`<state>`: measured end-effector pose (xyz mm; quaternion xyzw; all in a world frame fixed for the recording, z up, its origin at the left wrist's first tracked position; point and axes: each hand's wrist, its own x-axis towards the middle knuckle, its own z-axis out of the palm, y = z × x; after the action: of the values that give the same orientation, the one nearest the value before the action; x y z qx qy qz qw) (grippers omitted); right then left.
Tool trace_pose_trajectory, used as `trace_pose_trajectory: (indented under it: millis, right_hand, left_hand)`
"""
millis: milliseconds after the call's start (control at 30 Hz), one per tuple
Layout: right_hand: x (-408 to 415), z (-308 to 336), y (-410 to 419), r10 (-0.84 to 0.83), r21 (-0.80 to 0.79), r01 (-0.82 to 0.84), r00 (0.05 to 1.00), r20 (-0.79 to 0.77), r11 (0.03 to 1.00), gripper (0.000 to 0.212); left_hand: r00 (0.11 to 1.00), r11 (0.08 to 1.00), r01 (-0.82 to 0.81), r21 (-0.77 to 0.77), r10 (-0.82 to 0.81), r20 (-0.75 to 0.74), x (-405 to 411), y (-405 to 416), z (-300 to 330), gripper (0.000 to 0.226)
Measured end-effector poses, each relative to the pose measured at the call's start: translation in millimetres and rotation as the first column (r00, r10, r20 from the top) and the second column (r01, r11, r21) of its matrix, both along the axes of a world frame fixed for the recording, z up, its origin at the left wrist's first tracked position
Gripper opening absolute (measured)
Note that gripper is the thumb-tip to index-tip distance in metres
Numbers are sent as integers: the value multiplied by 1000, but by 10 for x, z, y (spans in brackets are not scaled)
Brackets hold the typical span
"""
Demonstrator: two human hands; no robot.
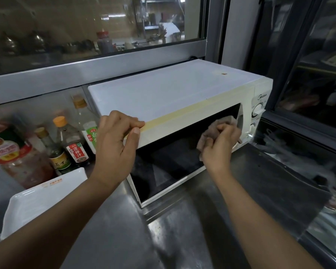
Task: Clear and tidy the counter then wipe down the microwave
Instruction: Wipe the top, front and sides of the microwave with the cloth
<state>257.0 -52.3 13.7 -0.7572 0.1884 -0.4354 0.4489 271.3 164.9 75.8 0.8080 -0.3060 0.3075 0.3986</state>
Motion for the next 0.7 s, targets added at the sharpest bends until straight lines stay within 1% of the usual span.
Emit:
trace_pose_trajectory:
  millis: [67, 167, 200, 300, 333, 400, 467, 567, 633, 700]
  right_hand:
    - [31, 24, 33, -9, -146, 11, 1000, 10, 989, 29]
    - [61, -44, 25, -8, -162, 19, 998, 65, 987, 27]
    - [88, -103, -30, -16, -133, 26, 997, 73, 991, 27]
    - [170, -235, -231, -49, 64, 47, 998, 31, 997, 25]
    - [179, -247, -271, -50, 92, 48, 999, 21, 995, 24]
    - [161, -236, -249, -49, 81, 47, 998, 26, 996, 21]
    - [105, -226, -51, -30, 26, 29, 998, 50, 999, 23]
    - [-70, -312, 541, 51, -96, -42, 994, 93, 994, 29]
    - [-189, -385, 924, 118, -198, -93, 986, 122, 976, 28]
    - [-251, -458, 1091, 187, -294, -141, 973, 135, 945, 24]
  left_hand:
    - [1000, 1000, -4, 1, 4, 8, 15, -3, -11, 32]
    - [1000, 1000, -17, -5, 17, 13, 28, 0, -35, 34]
    - [1000, 1000, -16, -8, 16, 12, 32, 3, -35, 34]
    - [1000, 1000, 1, -9, -1, 0, 29, 9, -45, 31]
    - [1000, 1000, 4, -8, -4, 3, 29, 11, -46, 31]
    - [1000, 1000, 6, -16, -6, 2, 31, 16, -45, 32]
    - [1000, 1000, 8, -18, -8, -1, 36, 18, -39, 33]
    - [1000, 1000, 10, -18, -11, -12, 30, 16, -37, 34]
    - [1000, 1000, 7, -15, -7, -11, 24, 14, -32, 34]
    - [1000, 1000, 5, -5, -6, -10, 30, 19, -34, 34]
